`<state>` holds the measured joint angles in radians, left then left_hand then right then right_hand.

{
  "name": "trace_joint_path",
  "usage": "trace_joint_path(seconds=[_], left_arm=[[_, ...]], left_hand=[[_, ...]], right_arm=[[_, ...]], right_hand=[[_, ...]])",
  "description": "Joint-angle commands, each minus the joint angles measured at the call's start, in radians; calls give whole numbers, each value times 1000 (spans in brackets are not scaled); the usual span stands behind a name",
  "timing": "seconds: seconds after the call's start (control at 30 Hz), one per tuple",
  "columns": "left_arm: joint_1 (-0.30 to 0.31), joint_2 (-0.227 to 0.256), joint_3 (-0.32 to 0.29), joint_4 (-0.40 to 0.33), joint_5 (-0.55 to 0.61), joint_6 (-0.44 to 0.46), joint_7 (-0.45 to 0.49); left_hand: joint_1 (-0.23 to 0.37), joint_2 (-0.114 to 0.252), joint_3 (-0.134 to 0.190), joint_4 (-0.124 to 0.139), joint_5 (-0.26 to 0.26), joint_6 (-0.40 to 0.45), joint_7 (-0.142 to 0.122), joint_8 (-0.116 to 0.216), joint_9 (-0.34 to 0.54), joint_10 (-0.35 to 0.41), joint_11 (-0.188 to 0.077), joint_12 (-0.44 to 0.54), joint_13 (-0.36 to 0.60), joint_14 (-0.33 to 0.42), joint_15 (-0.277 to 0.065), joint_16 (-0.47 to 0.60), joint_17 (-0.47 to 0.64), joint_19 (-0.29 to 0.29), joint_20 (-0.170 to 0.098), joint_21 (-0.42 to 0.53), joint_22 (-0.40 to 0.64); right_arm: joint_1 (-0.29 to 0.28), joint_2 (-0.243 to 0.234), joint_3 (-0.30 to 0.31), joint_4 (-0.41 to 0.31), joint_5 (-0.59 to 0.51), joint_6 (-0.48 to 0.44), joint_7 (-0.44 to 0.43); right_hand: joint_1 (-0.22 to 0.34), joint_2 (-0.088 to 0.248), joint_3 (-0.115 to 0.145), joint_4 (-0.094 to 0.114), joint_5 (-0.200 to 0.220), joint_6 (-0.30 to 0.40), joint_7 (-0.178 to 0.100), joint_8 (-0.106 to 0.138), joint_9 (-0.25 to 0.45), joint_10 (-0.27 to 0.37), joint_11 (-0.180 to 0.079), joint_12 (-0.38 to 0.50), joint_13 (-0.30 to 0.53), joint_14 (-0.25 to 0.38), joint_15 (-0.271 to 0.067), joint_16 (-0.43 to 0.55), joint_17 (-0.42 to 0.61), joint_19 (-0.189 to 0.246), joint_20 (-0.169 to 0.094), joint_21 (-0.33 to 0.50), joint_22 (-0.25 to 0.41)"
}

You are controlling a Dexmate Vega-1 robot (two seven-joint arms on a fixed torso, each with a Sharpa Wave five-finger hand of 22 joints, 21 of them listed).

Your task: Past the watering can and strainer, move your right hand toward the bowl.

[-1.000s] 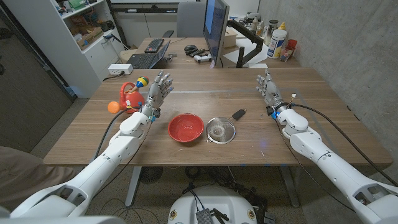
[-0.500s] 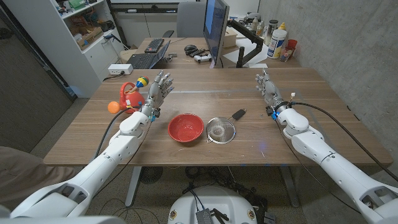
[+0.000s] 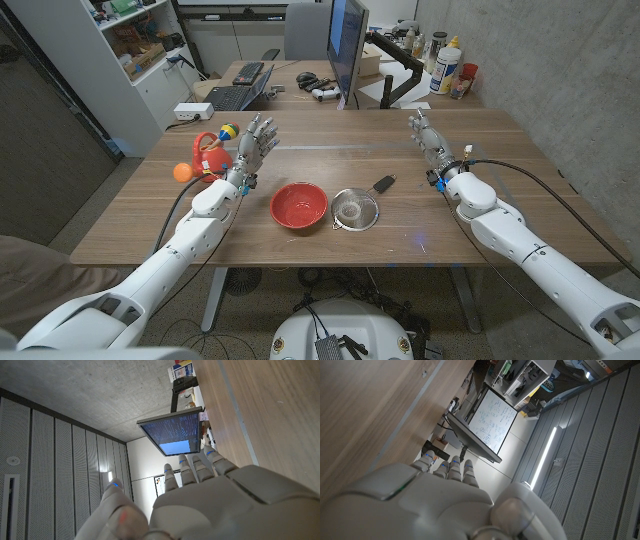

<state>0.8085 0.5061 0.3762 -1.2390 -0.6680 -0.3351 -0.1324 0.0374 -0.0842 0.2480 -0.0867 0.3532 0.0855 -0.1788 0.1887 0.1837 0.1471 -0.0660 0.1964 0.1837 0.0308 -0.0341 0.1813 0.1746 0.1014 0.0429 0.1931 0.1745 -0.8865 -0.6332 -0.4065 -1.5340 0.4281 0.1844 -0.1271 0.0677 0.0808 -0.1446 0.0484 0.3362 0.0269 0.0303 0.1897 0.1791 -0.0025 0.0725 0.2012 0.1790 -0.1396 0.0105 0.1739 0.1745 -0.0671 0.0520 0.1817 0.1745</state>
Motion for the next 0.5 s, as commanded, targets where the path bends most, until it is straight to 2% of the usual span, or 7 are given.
trace_joint_path(seconds=[0.03,0.3,0.33,0.4,0.5], left_arm=[[-6,-2,-3,13,2,-8,-2],[-16,-3,-3,29,9,-13,-1],[-17,-5,-2,32,11,-16,1],[-18,-7,-2,33,11,-17,3],[-18,-9,-3,32,10,-16,8]], left_hand=[[-13,-4,-9,2,2,0,-2,5,4,-4,0,0,3,-4,-40,4,6,-5,1,2,5],[-19,-7,-15,6,1,1,-1,5,4,-10,1,-1,3,-5,-41,5,6,-5,0,3,5],[-21,-8,-17,8,1,0,-1,5,4,-19,-6,-4,3,-7,-42,4,6,-5,0,3,5],[-26,-10,-24,13,1,-2,-1,4,4,-59,-7,-16,3,-12,-44,3,7,-5,-1,3,5],[-28,-11,-28,15,2,-3,-1,4,4,-80,-10,-21,3,-16,-43,2,7,-5,-1,3,5]], right_arm=[[-4,-46,-18,-80,-95,-51,-41],[-12,-71,-21,-126,-144,-91,-64],[-13,-73,-20,-128,-145,-93,-62],[-14,-76,-20,-136,-154,-101,-68],[-15,-82,-21,-146,-171,-107,-73]], right_hand=[[9,5,-2,1,7,2,-6,5,5,0,-10,8,5,-3,-11,4,3,4,16,11,2],[13,6,0,-1,8,3,-9,5,5,-2,-15,8,5,-3,-14,5,2,5,20,11,2],[13,6,0,-1,8,2,-10,5,5,-3,-17,7,5,-3,-15,5,2,5,21,11,2],[15,6,1,-2,8,1,-11,5,5,-3,-17,7,5,-3,-16,5,2,6,22,11,2],[17,7,2,-3,9,1,-11,5,5,-3,-17,8,5,-1,-15,6,2,6,23,11,2]])
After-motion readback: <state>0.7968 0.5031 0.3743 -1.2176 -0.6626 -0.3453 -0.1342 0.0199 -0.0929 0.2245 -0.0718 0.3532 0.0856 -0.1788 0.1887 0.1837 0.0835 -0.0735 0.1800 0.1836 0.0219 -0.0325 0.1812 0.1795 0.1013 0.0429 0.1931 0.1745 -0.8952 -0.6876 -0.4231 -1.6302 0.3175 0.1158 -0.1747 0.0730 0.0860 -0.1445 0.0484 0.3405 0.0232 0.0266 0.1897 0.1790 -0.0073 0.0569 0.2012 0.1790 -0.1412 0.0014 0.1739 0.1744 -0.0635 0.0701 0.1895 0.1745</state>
